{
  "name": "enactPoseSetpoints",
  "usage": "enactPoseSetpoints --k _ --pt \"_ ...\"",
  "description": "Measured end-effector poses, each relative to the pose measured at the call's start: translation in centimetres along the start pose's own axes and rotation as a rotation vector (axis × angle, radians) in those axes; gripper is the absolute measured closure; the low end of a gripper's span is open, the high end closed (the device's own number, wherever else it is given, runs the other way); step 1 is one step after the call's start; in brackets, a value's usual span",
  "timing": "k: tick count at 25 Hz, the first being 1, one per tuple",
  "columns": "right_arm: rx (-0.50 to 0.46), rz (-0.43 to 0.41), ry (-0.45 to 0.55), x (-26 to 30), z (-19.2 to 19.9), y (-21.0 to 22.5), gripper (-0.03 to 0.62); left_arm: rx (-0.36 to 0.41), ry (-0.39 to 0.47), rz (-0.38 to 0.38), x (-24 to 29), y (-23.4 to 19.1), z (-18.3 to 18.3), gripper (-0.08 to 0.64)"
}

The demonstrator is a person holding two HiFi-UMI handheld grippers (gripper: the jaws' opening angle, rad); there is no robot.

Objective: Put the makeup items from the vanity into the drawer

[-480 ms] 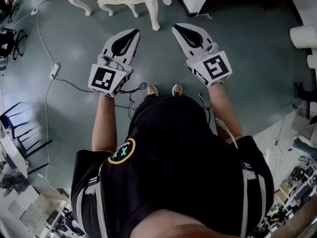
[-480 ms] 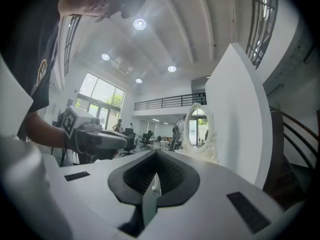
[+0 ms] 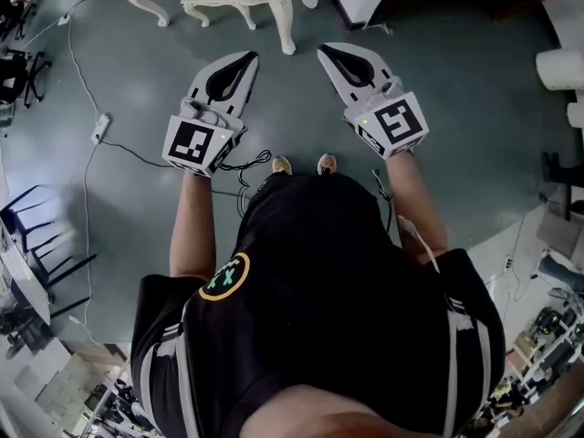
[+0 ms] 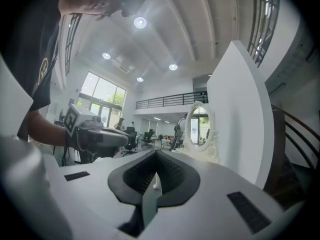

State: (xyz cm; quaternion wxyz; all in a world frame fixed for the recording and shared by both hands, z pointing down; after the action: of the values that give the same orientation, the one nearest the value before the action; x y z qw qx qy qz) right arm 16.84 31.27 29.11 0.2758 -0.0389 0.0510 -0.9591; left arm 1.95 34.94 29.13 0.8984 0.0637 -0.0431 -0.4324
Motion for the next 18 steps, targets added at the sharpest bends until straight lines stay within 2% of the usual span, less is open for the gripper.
enactPoseSetpoints --k 7,10,14,18 --pt "-0.007 0.0 0.004 0.0 0.2 0.4 0.56 0.007 -0.005 0.001 0.5 0.0 0.2 0.54" --pt "0.001 -0.007 0.012 -0.1 0.2 0.6 0.477 -0.016 0.0 -0.025 0.5 -0.1 0.3 0.54" --pt "0.013 -0.012 0.011 -0.3 0.4 0.9 0.341 -0.004 -0.004 -0.004 0.7 0.1 0.3 0.54" --pt "0.046 -0.007 0.009 -0.2 1.0 1.1 0.171 -0.01 -0.011 -0.015 0.7 0.0 0.8 0.54"
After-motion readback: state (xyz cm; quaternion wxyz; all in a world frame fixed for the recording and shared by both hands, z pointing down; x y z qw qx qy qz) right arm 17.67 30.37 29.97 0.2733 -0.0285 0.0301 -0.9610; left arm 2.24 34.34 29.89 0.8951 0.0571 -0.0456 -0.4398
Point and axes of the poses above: the fingertips, and each gripper's own axes: x forward along the fingers, y to its right, z out of its underside, the point moved 4 cm from there along -x, backward along the fingers
